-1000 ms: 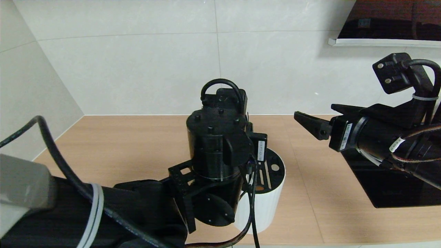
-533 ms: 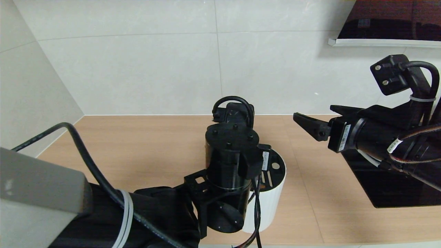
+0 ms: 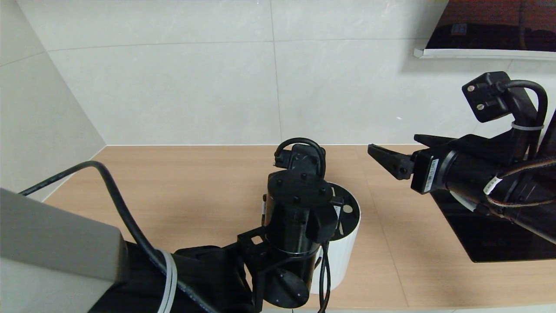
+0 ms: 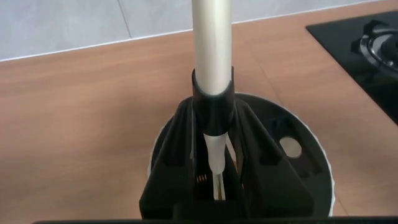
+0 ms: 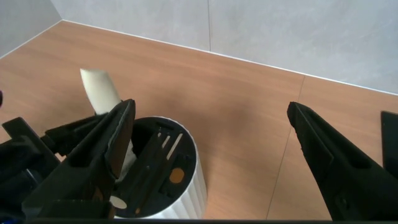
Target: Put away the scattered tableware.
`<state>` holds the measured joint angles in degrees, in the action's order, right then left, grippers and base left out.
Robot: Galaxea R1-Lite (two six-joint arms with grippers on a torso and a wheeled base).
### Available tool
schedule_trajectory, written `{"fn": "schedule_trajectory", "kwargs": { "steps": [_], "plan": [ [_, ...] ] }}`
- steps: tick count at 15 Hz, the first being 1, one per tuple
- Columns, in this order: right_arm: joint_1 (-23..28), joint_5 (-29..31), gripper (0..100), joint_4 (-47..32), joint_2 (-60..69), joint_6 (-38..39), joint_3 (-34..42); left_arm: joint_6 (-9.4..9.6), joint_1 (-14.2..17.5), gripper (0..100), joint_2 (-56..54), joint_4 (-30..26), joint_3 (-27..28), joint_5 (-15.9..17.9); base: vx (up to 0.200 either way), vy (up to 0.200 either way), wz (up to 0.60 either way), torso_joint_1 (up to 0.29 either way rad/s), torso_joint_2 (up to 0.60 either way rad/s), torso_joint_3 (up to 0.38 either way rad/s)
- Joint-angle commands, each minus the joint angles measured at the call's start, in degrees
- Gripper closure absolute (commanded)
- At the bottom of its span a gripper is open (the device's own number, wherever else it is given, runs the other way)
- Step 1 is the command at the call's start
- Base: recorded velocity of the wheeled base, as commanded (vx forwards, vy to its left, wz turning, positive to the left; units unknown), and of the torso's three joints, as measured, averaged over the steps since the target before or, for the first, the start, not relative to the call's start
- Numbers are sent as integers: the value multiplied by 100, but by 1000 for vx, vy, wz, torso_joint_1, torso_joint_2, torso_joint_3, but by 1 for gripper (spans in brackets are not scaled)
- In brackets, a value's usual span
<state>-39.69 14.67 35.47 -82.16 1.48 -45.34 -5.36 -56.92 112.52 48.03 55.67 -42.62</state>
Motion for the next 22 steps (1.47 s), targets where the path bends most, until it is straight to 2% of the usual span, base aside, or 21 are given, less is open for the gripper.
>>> {"fn": "schedule_trajectory", "kwargs": {
  "steps": [1, 7, 10, 11, 13, 14, 16, 17, 19, 20, 21, 22],
  "plan": [
    [-3, 1, 0, 3, -28, 2, 7, 0, -4, 0, -2, 5, -4, -1, 0, 0, 0, 0, 0, 0],
    [-3, 1, 0, 3, -36, 2, 16, -26, -39, 0, -72, 40, -13, -1, 0, 0, 0, 0, 0, 0],
    [-3, 10, 0, 12, -1, 2, 7, 35, -39, 0, -582, 655, -232, 69, 0, 0, 0, 0, 0, 0],
    [-3, 10, 0, 12, 25, -7, 16, 71, -30, 0, -1074, 848, -391, 298, 0, 0, 0, 0, 0, 0],
    [32, 19, 0, 30, 104, -7, 34, 62, -4, 0, -1927, 831, -505, 913, 0, 0, 0, 0, 0, 0],
    [137, 19, 0, 30, 157, -16, 34, 62, 49, 0, -2146, 831, -540, 1045, 0, 0, 0, 0, 0, 0],
    [357, 10, 0, -5, 658, -16, 86, 62, 515, 0, -2920, 848, -751, 1186, 0, 0, 0, 0, 0, 0],
    [418, 28, 0, -5, 1027, -16, 359, 71, 858, 0, -3403, 822, -980, 1238, 0, 0, 0, 0, 0, 0],
    [673, 10, 0, -155, 2011, -244, 1106, 97, 1622, 0, -4432, 593, -1560, 1836, 0, 0, 0, 0, 0, 0],
    [673, 1, 0, -296, 2521, -464, 1581, 88, 2079, 0, -4994, 198, -1885, 2100, 0, 0, 0, 0, 0, 0],
    [673, 1, 0, -357, 2864, -561, 1923, 88, 2361, 0, -5381, -127, -2122, 2214, 0, 0, 0, 0, 0, 0],
    [779, -8, 0, -366, 3532, -596, 2477, 79, 2835, 0, -6216, -874, -2491, 2302, 0, 0, 0, 0, 0, 0]
  ]
}}
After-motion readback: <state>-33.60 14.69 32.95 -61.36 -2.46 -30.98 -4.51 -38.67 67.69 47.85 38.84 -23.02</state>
